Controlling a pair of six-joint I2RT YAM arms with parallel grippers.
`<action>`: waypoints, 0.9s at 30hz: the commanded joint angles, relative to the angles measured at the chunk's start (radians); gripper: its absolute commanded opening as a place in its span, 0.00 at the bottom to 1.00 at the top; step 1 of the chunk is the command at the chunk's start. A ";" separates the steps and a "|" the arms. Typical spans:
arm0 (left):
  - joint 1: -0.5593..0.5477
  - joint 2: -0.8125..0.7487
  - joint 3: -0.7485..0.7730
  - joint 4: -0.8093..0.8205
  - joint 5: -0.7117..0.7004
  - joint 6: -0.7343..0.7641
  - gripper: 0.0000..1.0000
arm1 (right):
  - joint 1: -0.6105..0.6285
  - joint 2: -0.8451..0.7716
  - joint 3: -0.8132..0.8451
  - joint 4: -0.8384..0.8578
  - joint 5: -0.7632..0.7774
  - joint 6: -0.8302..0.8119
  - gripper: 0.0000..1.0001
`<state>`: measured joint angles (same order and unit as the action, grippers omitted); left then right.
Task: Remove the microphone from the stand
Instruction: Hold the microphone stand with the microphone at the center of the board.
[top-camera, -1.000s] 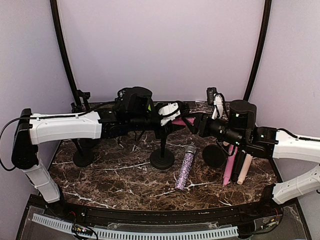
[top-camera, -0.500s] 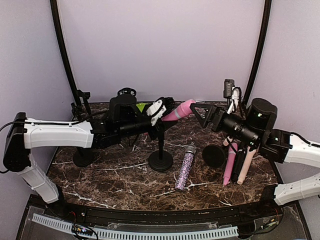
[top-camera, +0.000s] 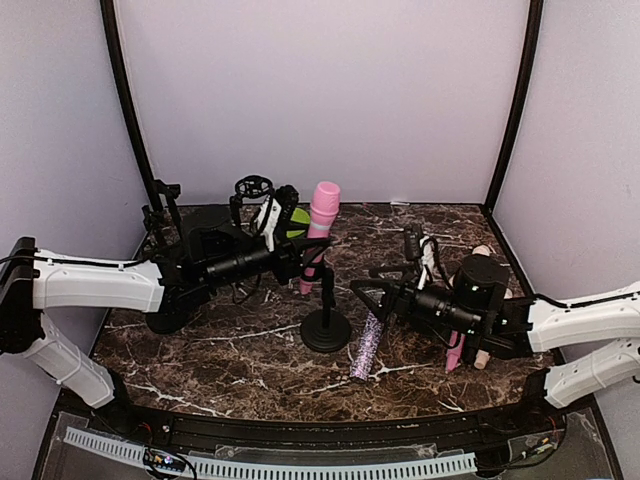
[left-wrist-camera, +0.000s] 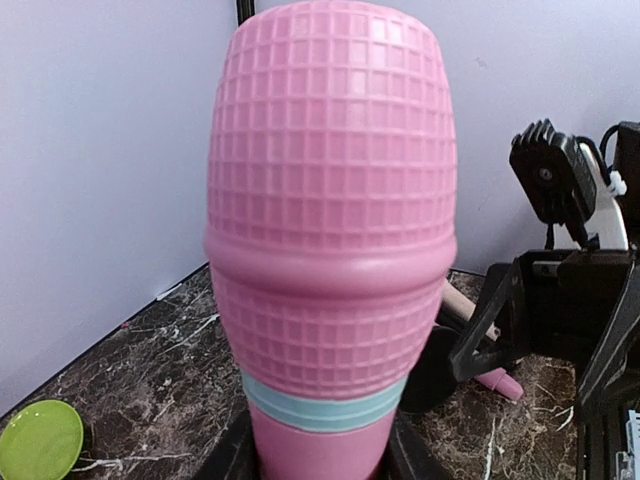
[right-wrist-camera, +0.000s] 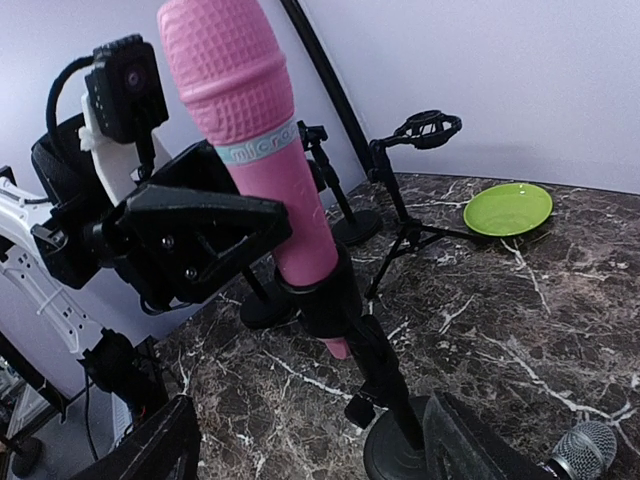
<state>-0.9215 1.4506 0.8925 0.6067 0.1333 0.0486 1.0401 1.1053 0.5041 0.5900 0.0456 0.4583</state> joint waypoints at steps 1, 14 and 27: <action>0.031 -0.037 -0.077 0.116 0.137 -0.160 0.00 | 0.004 0.119 0.022 0.201 -0.115 -0.051 0.75; 0.093 -0.092 -0.168 0.177 0.276 -0.251 0.00 | -0.092 0.300 0.211 0.003 -0.376 -0.184 0.60; 0.104 -0.057 -0.131 0.163 0.349 -0.289 0.00 | -0.173 0.415 0.287 -0.038 -0.580 -0.209 0.59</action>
<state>-0.8181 1.3930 0.7296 0.7692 0.4099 -0.1764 0.8658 1.5101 0.7513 0.5495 -0.4522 0.2779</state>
